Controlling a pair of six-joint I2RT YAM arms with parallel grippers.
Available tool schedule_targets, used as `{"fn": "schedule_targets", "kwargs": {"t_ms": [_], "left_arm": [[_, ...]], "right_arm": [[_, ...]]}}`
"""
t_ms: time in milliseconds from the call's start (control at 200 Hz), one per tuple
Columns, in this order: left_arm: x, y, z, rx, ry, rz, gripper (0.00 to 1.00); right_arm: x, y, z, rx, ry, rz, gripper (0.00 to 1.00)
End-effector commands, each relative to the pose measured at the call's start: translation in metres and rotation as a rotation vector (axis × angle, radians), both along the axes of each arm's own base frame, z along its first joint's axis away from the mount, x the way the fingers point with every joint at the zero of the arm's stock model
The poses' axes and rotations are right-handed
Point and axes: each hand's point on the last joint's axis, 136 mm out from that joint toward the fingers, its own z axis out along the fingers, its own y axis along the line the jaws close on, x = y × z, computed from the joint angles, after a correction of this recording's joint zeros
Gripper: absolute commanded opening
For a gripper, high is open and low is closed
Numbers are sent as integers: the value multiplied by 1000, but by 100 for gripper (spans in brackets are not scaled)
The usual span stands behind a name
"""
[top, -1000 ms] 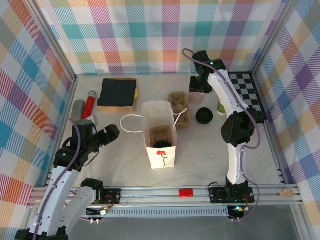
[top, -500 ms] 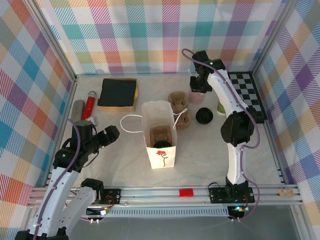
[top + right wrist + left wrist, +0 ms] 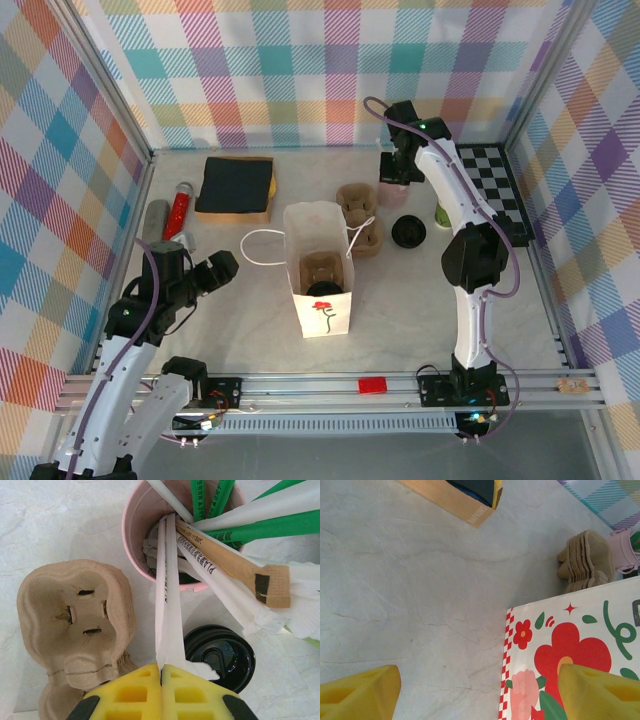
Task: Pack the takeout coffee
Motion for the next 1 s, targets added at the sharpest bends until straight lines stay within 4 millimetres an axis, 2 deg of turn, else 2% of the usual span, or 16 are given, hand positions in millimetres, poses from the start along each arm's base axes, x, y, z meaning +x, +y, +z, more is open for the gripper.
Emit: {"fn": "schedule_targets", "kwargs": {"t_ms": [0,220,520,995], "left_arm": [[-1,6,12,9,-26,20,82],[1,5,14,6,-31,17,82],[0,6,19,13,-42,19,81],[-2,9,26,27,-56,20,81]], "right_arm": [[-10,-4,43,2,-81,6,5],[-20,-6,70,-1,-128,16,1],[-38,-6,101,-5,-182,36,2],[-90,8,159,0,-286,133,0]]}}
